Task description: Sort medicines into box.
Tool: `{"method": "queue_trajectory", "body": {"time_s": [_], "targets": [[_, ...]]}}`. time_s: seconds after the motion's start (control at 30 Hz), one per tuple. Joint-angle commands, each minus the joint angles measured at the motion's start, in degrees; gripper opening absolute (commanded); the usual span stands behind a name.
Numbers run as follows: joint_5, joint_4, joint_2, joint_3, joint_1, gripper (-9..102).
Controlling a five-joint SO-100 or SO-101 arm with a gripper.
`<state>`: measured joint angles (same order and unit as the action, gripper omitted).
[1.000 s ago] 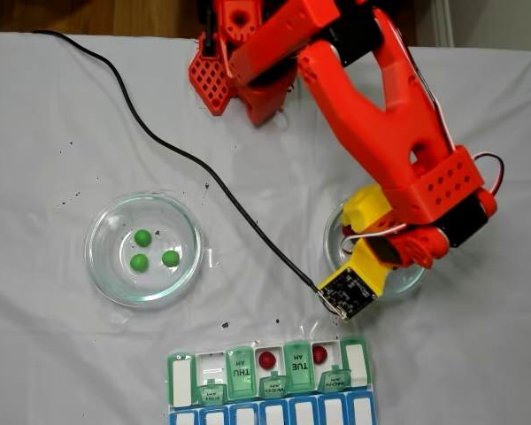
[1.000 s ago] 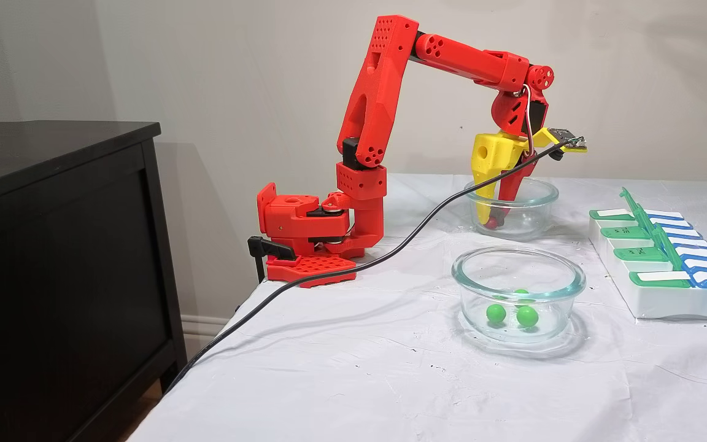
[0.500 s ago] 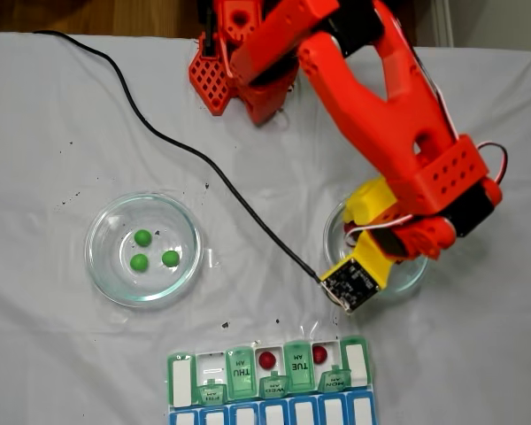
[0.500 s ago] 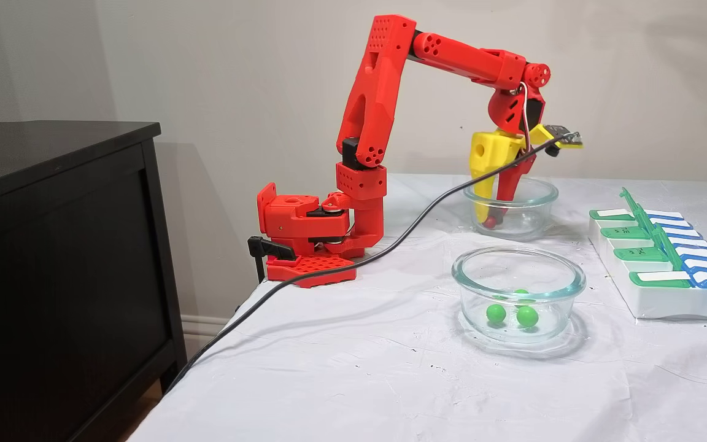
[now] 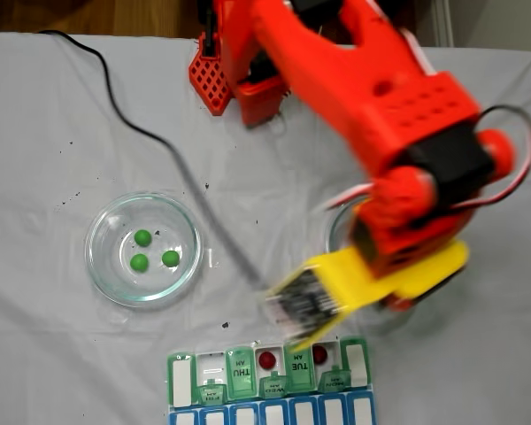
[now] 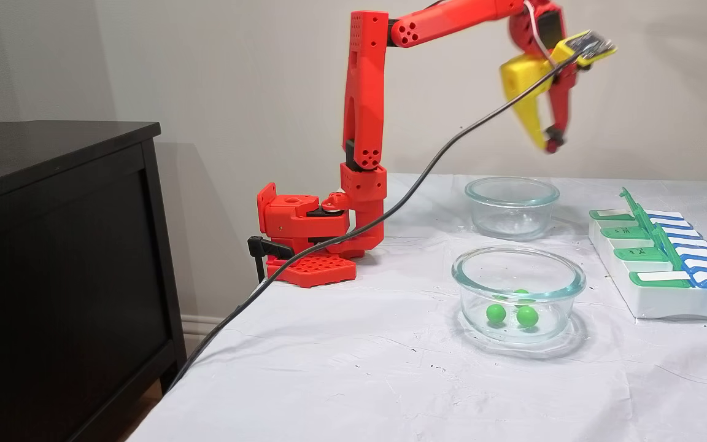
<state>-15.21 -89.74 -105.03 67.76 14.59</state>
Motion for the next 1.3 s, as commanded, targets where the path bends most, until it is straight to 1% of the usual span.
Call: {"method": "queue_trajectory", "body": {"time_s": [0.0,0.13,0.2,0.27,0.37,0.5,0.83,0.93,1.03,1.27], "targets": [[-6.86,2.20,-6.68,-0.35,-8.88,0],[-11.60,9.14,-8.35,11.51,-12.48,0],[-13.80,11.16,-7.65,14.41,-14.24,0],[-15.03,12.57,-6.42,15.73,-15.56,0],[-16.35,17.84,-4.75,18.54,-16.96,0],[-15.73,24.08,-0.26,15.56,-18.02,0],[-18.02,27.33,8.61,6.68,-20.39,0],[-19.07,25.84,10.55,3.52,-21.01,0],[-20.04,25.22,11.16,3.08,-21.18,0],[-21.71,27.25,14.41,1.58,-21.45,0]]}}
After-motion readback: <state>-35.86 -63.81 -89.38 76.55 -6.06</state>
